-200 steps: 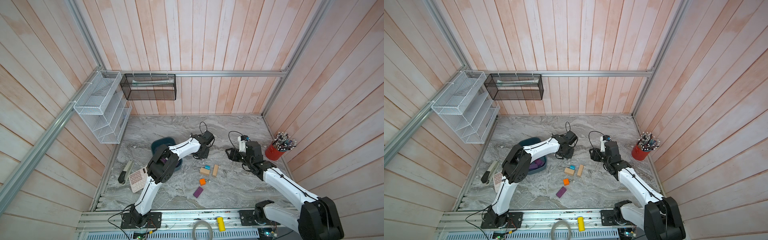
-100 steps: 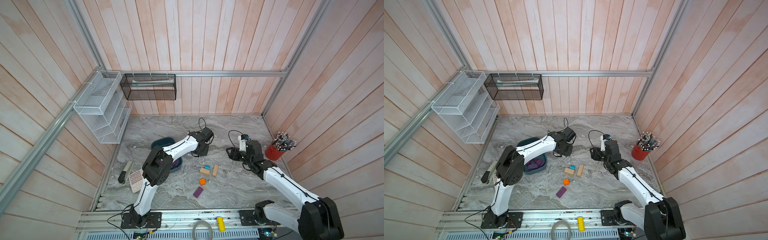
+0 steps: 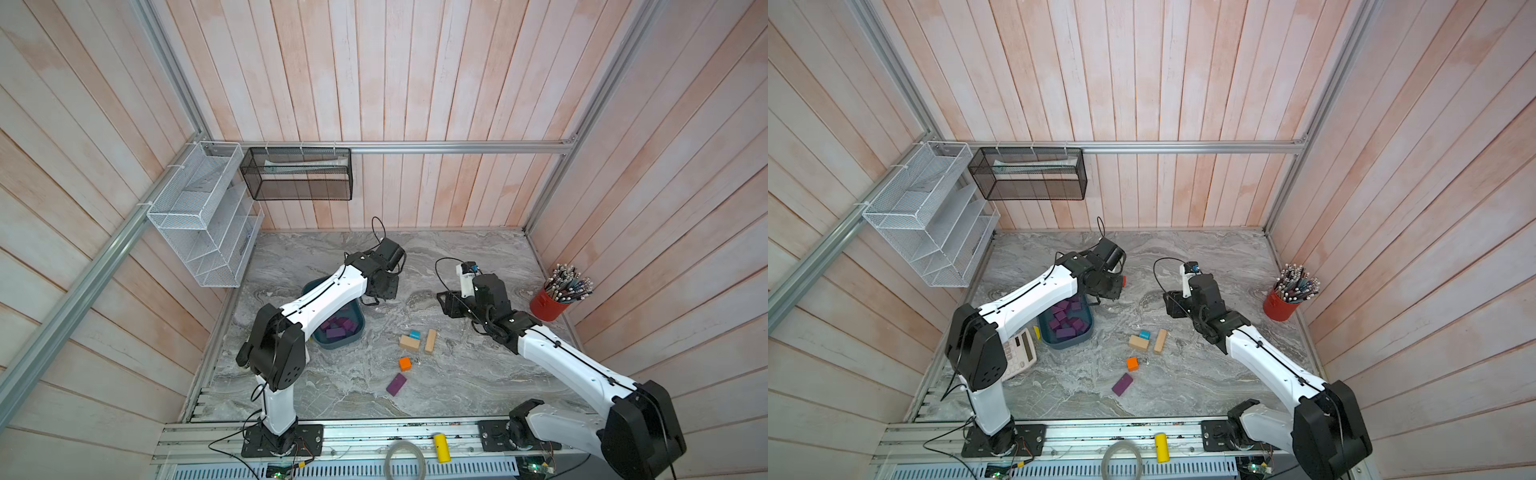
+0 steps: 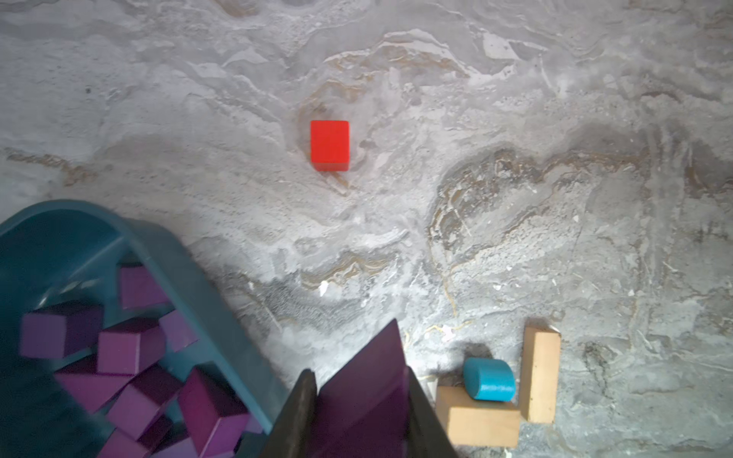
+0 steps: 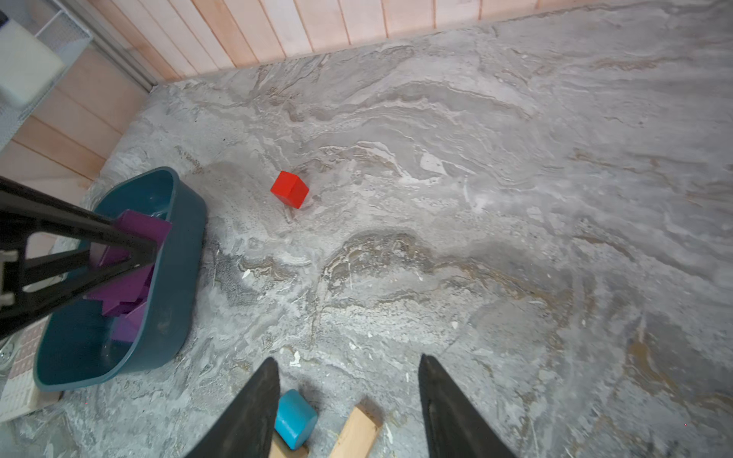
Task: Pick purple bricks into the storage bin
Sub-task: Place the building block in the storage box.
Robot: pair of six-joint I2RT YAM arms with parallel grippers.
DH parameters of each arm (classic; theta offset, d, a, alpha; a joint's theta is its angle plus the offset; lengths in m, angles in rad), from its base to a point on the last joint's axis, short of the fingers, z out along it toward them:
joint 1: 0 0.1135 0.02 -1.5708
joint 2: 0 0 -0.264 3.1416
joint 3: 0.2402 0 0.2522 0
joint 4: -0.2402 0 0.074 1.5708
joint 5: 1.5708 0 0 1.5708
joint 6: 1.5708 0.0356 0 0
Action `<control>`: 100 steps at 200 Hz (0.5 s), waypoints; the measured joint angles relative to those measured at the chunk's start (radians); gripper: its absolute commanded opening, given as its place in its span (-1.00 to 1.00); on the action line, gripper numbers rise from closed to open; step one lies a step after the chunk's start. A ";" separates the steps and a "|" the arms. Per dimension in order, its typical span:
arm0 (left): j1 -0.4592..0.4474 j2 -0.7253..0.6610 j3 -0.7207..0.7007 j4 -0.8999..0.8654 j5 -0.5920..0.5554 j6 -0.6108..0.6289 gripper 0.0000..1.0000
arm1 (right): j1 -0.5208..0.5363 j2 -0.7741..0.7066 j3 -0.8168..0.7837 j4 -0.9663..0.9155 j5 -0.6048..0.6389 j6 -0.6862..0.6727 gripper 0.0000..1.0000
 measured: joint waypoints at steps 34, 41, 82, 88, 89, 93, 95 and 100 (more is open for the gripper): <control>0.046 -0.098 -0.103 -0.018 -0.018 -0.008 -0.52 | 0.101 0.067 0.050 0.000 0.027 -0.033 0.16; 0.056 -0.119 -0.131 -0.018 -0.017 -0.010 -0.52 | 0.117 0.078 0.057 0.001 0.030 -0.037 0.16; 0.145 -0.230 -0.293 -0.017 -0.017 -0.023 -0.52 | 0.181 0.105 0.064 0.002 0.033 -0.052 0.16; 0.158 -0.241 -0.311 -0.017 -0.017 -0.023 -0.51 | 0.187 0.106 0.064 0.002 0.033 -0.052 0.16; 0.162 -0.244 -0.315 -0.016 -0.017 -0.023 -0.51 | 0.188 0.106 0.064 0.002 0.033 -0.052 0.16; 0.172 -0.252 -0.328 -0.015 -0.017 -0.023 -0.52 | 0.191 0.107 0.064 0.003 0.033 -0.051 0.17; 0.175 -0.254 -0.333 -0.014 -0.017 -0.023 -0.52 | 0.193 0.107 0.064 0.003 0.032 -0.052 0.17; 0.188 -0.264 -0.350 -0.012 -0.017 -0.023 -0.51 | 0.197 0.108 0.064 0.004 0.033 -0.052 0.16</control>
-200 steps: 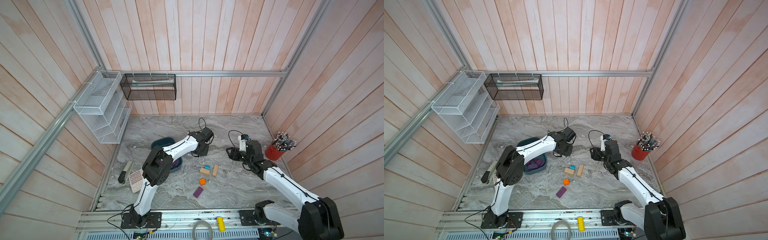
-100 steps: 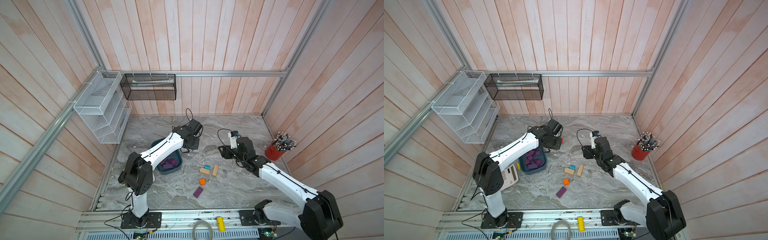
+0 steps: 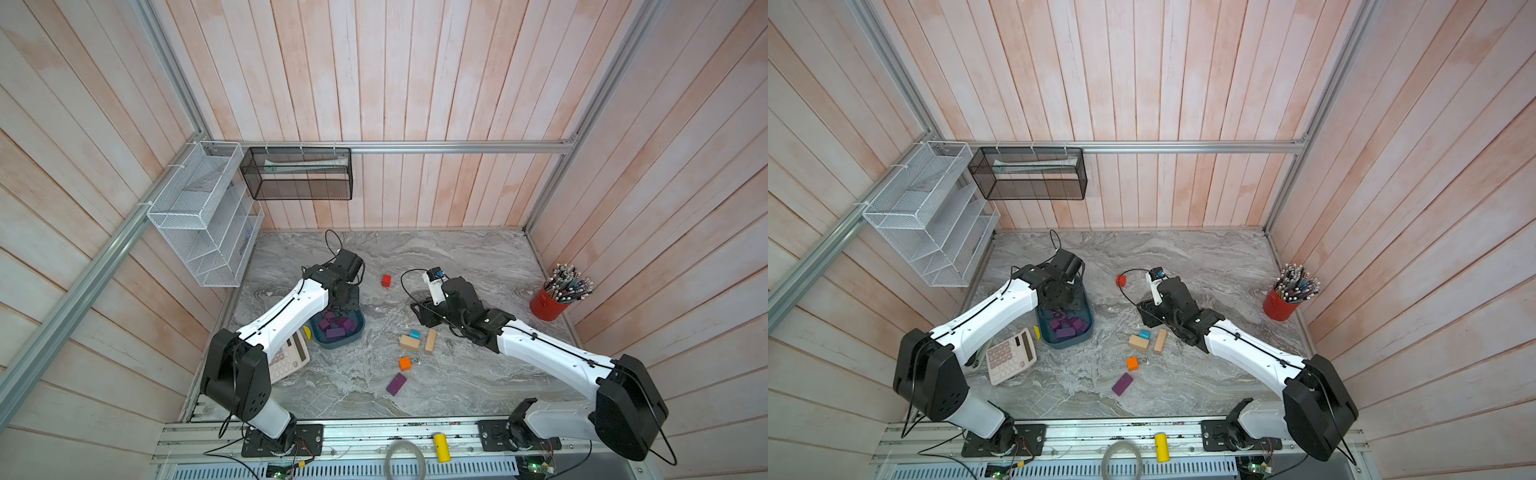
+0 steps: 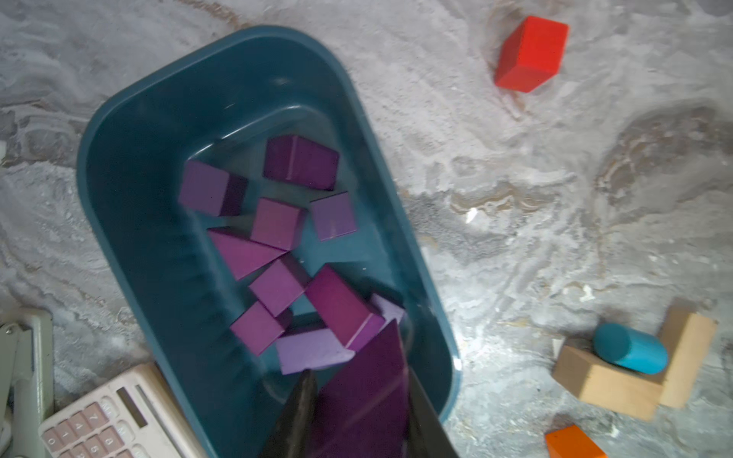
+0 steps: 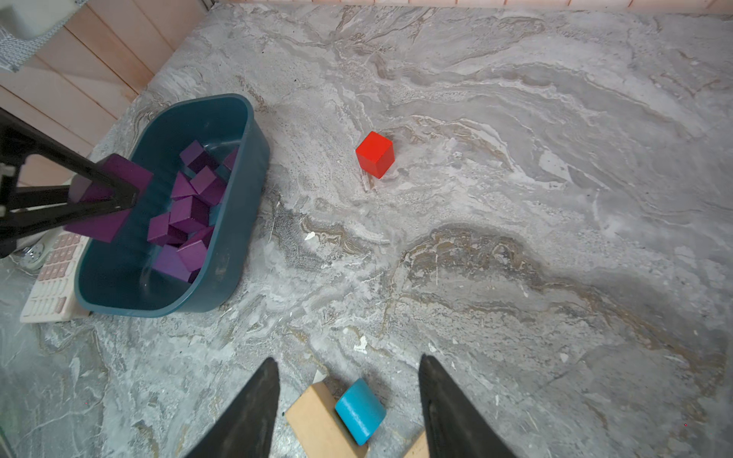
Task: Pick purple bricks into the storage bin
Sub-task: Place the building block in the storage box.
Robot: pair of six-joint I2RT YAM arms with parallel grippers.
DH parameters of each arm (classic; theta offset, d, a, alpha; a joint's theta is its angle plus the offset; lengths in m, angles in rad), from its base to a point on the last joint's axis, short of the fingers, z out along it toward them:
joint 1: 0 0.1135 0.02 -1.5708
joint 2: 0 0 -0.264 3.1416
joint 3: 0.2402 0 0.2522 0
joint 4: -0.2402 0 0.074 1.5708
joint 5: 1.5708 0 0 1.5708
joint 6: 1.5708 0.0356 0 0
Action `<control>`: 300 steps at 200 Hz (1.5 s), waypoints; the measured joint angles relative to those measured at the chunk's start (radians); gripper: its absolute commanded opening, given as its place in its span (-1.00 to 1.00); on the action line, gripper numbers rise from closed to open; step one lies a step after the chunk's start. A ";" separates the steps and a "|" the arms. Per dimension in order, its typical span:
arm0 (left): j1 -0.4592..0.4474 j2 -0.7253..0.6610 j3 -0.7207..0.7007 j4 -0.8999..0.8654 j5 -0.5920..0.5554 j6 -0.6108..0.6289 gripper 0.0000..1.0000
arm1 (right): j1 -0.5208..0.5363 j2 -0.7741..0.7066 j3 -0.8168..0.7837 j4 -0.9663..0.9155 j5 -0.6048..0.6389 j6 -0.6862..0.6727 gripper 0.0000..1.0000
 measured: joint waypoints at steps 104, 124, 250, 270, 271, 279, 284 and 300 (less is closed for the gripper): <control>0.063 -0.005 -0.142 0.067 0.000 0.005 -0.52 | 0.024 0.004 0.000 0.000 0.010 0.000 0.16; 0.063 -0.002 -0.170 0.074 0.000 0.005 -0.52 | 0.024 0.005 0.000 0.000 0.010 0.000 0.16; 0.047 0.068 -0.253 0.144 0.007 0.005 -0.50 | 0.052 0.051 0.012 -0.037 0.010 0.000 0.16; 0.047 0.080 -0.255 0.152 0.007 0.005 -0.37 | 0.069 0.053 0.011 -0.057 0.011 -0.001 0.16; 0.047 0.080 -0.255 0.153 0.007 0.005 -0.37 | 0.070 0.053 0.011 -0.058 0.011 -0.002 0.16; 0.047 0.081 -0.255 0.157 0.007 0.005 -0.33 | 0.078 0.055 0.011 -0.065 0.011 -0.004 0.17; 0.047 0.080 -0.255 0.158 0.007 0.005 -0.32 | 0.084 0.057 0.011 -0.071 0.011 -0.007 0.16; 0.047 0.080 -0.255 0.160 0.006 0.010 -0.26 | 0.103 0.069 0.011 -0.090 0.011 -0.018 0.16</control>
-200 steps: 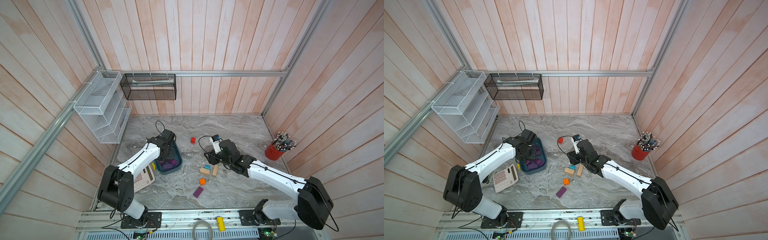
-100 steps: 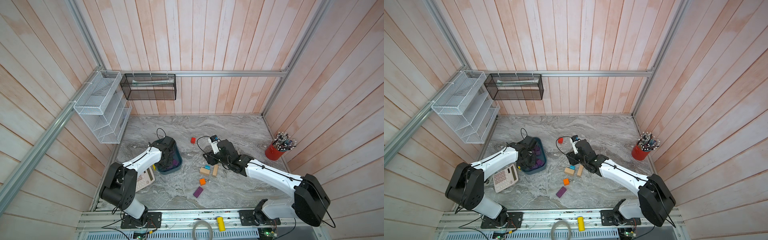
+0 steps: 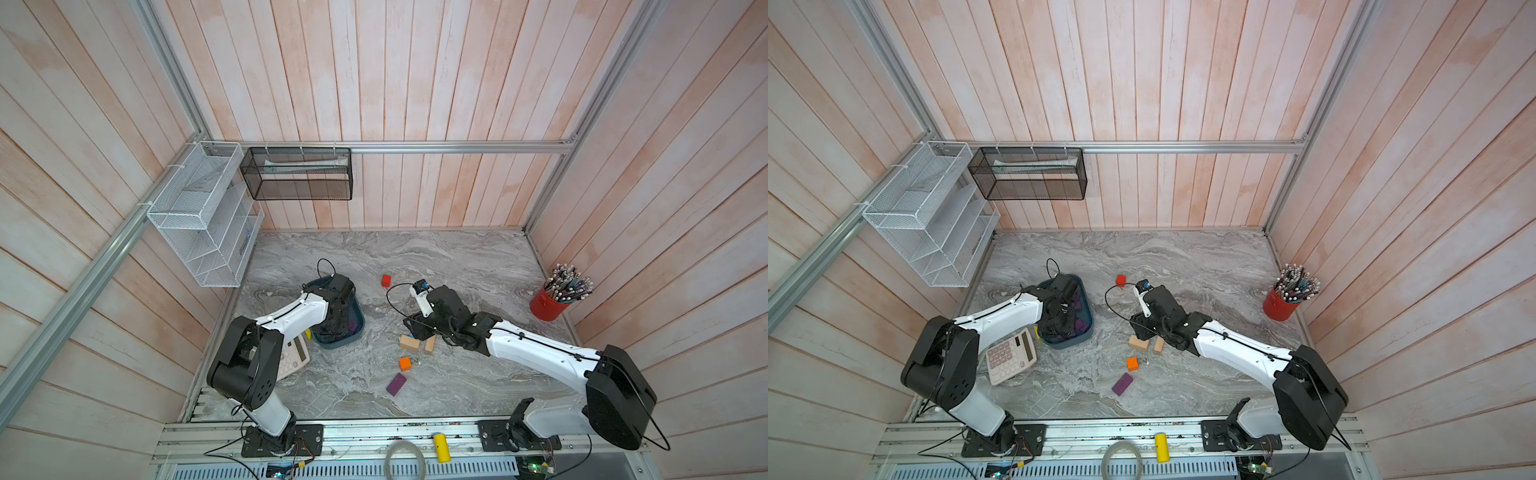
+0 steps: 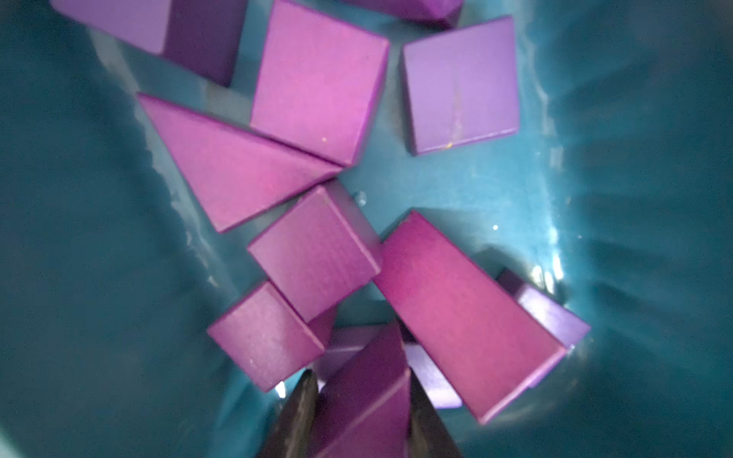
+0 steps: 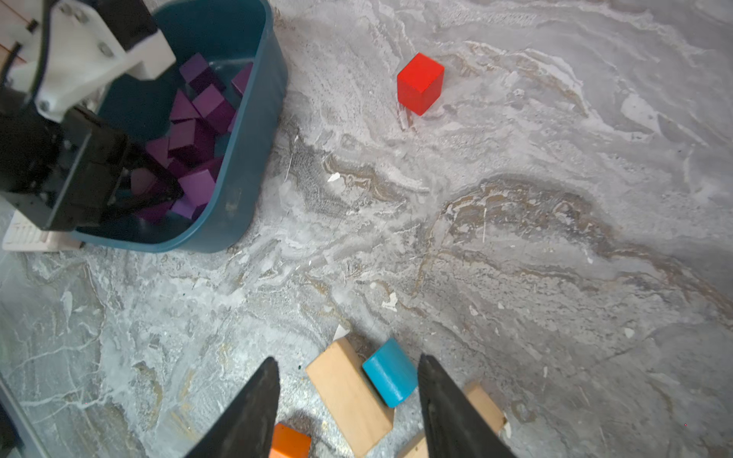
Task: Pick purple bricks into the storage bin
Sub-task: Place the building block in the storage box, then pick up the building block from the center of the board.
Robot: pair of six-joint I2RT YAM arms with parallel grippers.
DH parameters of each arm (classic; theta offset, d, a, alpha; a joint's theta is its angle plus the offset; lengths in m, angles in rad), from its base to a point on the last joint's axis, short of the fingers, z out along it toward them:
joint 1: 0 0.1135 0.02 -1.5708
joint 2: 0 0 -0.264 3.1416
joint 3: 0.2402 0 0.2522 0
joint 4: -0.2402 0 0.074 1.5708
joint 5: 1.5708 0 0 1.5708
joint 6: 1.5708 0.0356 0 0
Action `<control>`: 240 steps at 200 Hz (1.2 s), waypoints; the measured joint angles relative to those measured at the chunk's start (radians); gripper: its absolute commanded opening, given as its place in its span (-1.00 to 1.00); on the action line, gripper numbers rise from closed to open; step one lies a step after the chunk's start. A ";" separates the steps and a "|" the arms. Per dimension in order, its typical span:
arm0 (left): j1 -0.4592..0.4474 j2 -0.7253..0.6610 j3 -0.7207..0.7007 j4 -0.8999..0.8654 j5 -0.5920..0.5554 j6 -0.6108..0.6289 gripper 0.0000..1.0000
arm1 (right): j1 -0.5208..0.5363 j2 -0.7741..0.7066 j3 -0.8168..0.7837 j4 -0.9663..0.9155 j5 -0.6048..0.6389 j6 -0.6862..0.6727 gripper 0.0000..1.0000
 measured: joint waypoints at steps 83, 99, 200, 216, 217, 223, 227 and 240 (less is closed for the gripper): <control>0.000 -0.014 0.000 0.000 -0.004 0.006 0.22 | 0.090 0.015 -0.002 -0.084 0.000 -0.012 0.16; 0.000 -0.027 0.000 -0.001 -0.004 0.007 0.32 | 0.105 0.015 -0.002 -0.095 -0.001 -0.012 0.17; 0.000 -0.185 0.060 -0.016 0.005 0.015 0.70 | 0.247 0.015 -0.002 -0.163 -0.001 -0.015 0.21; 0.000 -0.188 0.060 -0.016 0.016 0.015 0.61 | 0.263 0.015 -0.002 -0.173 0.002 -0.014 0.22; 0.000 -0.188 0.060 -0.016 0.017 0.016 0.61 | 0.264 0.015 -0.002 -0.174 0.002 -0.014 0.21; 0.000 -0.188 0.059 -0.015 0.024 0.016 0.57 | 0.267 0.015 -0.002 -0.176 0.004 -0.011 0.22; 0.000 -0.188 0.057 -0.015 0.025 0.017 0.55 | 0.269 0.015 -0.002 -0.177 0.005 -0.011 0.21; 0.000 -0.188 0.046 -0.012 0.040 0.016 0.54 | 0.274 0.015 -0.002 -0.179 0.006 -0.008 0.21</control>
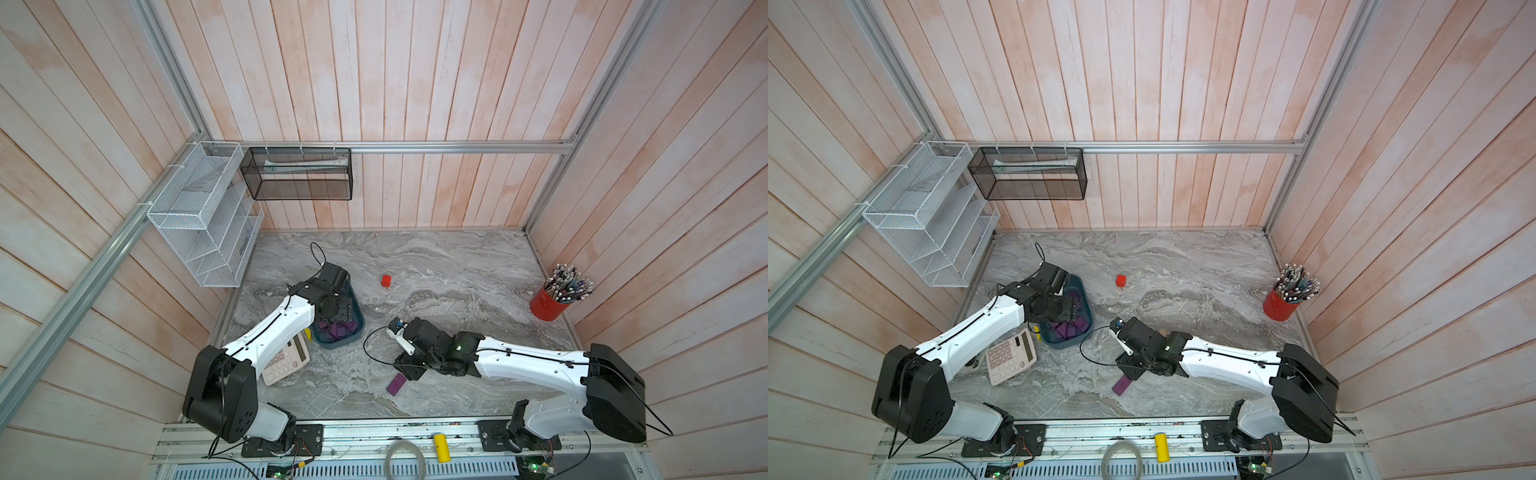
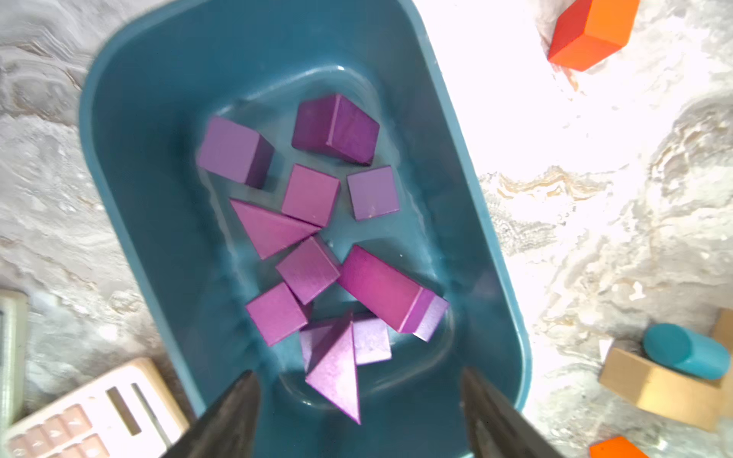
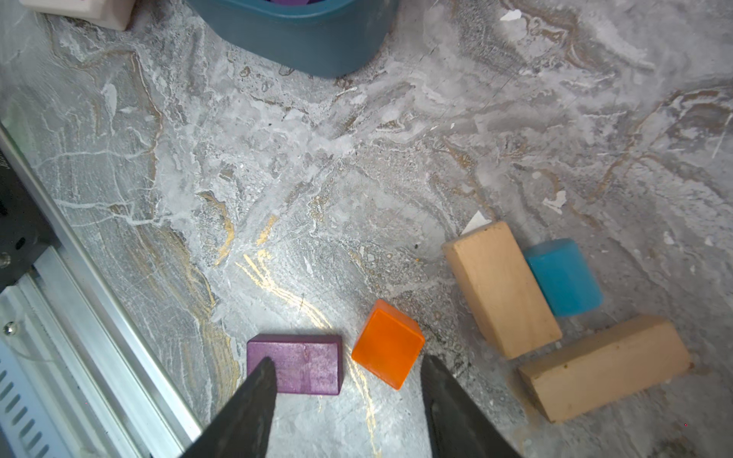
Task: Pick purple bricks into the storage bin
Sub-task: Pick up the building block from the center of the board.
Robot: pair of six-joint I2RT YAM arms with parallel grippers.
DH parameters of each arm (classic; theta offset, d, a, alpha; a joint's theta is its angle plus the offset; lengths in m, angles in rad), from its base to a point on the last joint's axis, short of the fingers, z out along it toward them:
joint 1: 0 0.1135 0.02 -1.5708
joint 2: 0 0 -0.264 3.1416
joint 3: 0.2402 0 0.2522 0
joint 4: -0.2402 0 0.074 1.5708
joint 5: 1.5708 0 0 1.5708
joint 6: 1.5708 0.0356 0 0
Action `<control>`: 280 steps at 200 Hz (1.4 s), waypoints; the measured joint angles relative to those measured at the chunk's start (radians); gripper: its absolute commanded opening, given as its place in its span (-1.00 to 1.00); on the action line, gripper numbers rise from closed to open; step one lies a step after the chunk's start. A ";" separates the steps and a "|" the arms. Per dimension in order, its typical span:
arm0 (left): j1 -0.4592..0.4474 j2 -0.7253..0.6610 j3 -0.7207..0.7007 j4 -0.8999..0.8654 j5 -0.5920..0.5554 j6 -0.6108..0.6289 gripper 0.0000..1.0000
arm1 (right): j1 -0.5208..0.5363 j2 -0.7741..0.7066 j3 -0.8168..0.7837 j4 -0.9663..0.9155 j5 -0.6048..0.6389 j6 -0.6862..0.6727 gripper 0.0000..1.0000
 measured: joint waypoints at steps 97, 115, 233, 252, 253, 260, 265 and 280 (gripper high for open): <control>0.000 -0.075 -0.087 0.005 0.031 0.010 1.00 | 0.112 0.122 0.087 -0.091 0.009 0.013 0.38; 0.000 -0.087 -0.086 0.003 0.027 0.022 0.99 | 0.143 0.167 0.120 -0.122 0.018 0.025 0.39; 0.069 -0.087 -0.052 -0.002 0.009 0.115 1.00 | 0.217 0.250 0.196 -0.250 0.086 0.110 0.61; 0.072 -0.087 -0.061 0.013 0.014 0.121 0.99 | 0.217 0.263 0.203 -0.255 0.094 0.110 0.64; 0.072 -0.087 -0.061 0.013 0.014 0.121 0.99 | 0.217 0.264 0.203 -0.255 0.094 0.110 0.64; 0.073 -0.087 -0.065 0.016 0.019 0.122 1.00 | 0.217 0.269 0.203 -0.257 0.096 0.110 0.65; 0.073 -0.087 -0.068 0.018 0.021 0.122 0.99 | 0.217 0.273 0.203 -0.258 0.097 0.110 0.67; 0.077 -0.087 -0.078 0.026 0.032 0.125 1.00 | 0.217 0.282 0.203 -0.261 0.101 0.110 0.70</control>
